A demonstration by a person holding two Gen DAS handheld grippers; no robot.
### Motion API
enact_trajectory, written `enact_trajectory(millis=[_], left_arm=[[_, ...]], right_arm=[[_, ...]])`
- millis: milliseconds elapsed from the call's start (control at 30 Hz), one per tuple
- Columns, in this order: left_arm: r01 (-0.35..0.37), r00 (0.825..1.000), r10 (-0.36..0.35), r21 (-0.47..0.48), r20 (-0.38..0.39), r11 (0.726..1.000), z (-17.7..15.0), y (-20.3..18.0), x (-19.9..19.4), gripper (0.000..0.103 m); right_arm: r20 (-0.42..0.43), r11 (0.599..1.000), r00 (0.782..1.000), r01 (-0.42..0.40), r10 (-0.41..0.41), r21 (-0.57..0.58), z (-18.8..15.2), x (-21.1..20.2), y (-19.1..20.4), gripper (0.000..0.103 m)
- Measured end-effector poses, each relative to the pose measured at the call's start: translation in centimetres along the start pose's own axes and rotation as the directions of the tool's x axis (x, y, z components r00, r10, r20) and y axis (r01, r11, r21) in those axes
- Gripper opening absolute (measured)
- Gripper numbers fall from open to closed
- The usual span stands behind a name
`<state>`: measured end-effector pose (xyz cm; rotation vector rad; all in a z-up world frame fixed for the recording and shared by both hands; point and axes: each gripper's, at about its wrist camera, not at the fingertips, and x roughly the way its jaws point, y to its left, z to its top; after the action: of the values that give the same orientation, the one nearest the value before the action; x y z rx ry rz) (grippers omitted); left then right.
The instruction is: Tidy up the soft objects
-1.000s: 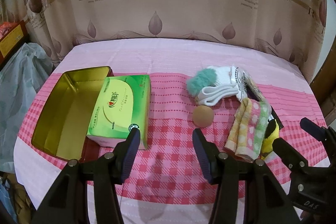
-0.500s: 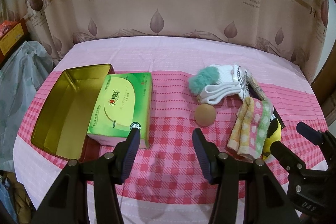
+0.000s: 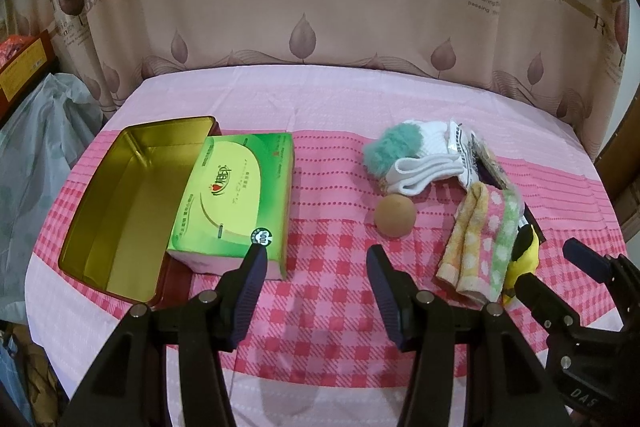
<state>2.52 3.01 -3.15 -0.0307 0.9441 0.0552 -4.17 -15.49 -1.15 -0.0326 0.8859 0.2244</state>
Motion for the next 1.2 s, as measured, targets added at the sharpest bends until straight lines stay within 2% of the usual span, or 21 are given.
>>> enact_trajectory(millis=[767,1067,1200], left_arm=[[0.003,1.0,-0.003,0.008,-0.005,1.0,0.0,-0.3,0.2,0.053],[0.002,1.0,-0.002,0.013,-0.014,1.0,0.0,-0.5,0.6,0.053],[0.0,1.0,0.0,0.016,-0.023,1.0,-0.1,-0.4,1.1,0.053]], right_arm=[[-0.004,1.0,1.0,0.003,-0.003,-0.006,-0.3,0.0,0.0,0.073],[-0.022,1.0,1.0,0.004,-0.004,-0.016,-0.6,0.3,-0.4,0.07],[-0.033,0.999,0.999,0.016,-0.017,-0.033,-0.8,0.5,-0.8,0.066]])
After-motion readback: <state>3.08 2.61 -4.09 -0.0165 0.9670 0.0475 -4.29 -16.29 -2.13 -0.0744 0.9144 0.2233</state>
